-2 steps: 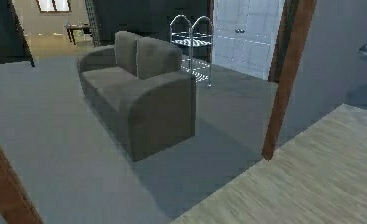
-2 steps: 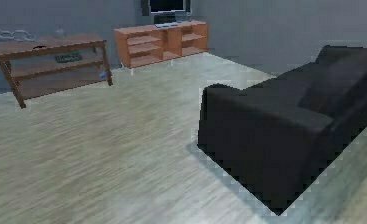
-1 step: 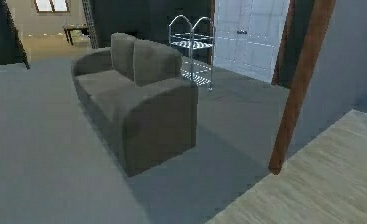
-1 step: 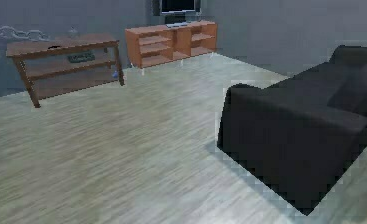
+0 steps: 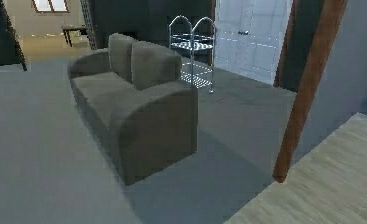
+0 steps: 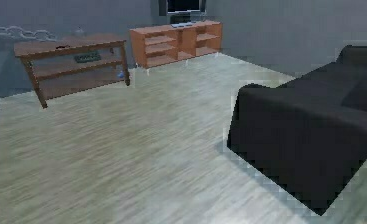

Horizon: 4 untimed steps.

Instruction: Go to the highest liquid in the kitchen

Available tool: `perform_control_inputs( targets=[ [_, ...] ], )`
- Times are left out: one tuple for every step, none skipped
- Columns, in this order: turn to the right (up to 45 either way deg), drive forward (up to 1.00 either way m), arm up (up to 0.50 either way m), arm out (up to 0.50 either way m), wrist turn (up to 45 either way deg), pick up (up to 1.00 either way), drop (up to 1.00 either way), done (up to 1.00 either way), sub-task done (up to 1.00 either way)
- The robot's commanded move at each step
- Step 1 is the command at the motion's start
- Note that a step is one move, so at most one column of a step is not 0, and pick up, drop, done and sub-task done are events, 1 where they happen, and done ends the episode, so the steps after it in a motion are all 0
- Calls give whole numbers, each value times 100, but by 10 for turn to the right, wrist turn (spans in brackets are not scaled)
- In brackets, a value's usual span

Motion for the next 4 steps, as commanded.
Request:
perform_control_inputs(
  targets=[
    [0,85,0,0,0,0,0,0,0],
    [-450,0,0,0,0,0,0,0,0],
    [-330,0,0,0,0,0,0,0,0],
    [0,80,0,0,0,0,0,0,0]
  ],
)
